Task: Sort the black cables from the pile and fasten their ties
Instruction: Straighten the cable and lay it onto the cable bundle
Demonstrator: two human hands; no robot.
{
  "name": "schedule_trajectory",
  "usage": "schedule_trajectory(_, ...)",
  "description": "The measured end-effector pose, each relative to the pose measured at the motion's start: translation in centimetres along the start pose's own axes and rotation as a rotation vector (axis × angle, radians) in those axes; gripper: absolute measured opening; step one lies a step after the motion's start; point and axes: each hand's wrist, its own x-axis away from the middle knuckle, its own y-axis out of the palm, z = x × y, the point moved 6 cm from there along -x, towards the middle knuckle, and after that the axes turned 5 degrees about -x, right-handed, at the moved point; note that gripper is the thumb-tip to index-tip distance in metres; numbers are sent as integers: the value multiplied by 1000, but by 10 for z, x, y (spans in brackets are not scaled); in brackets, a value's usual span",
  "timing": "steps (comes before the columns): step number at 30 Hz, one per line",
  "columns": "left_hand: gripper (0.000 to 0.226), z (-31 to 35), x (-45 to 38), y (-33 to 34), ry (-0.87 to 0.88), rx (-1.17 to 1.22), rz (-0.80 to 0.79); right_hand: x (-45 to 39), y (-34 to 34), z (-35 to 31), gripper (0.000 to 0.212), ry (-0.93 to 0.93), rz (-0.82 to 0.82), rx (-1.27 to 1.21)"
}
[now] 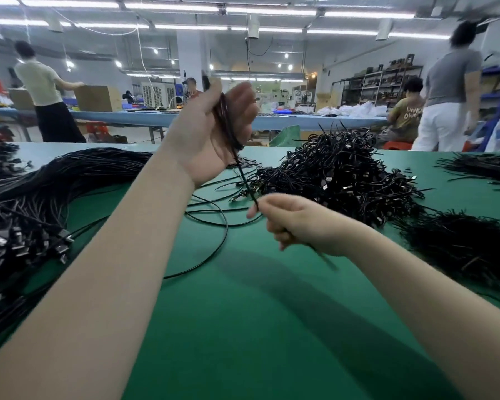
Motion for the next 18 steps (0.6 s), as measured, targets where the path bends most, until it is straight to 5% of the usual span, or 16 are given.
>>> schedule_trajectory(3,37,3,6,-1,-71,-259,-84,3,-25,25,33,198,187,163)
schedule_trajectory(6,45,-32,13,-4,-432,-914,-254,11,-61,9,40,116,532,160)
schedule_trajectory(8,46,-57,15,-5,-593,-1158,-276,13,-71,-15,40,6,608,126)
schedule_trajectory(10,43,-65,6,-1,-498,-1059,-114,11,-64,-38,38,-94,560,133)
schedule_trajectory(13,41,-55,-5,-1,-273,-585,95,5,-34,-50,33,-152,368,66)
schedule_trajectory(18,41,-34,-5,9,-133,-217,48,-1,-10,-22,30,-45,161,-157)
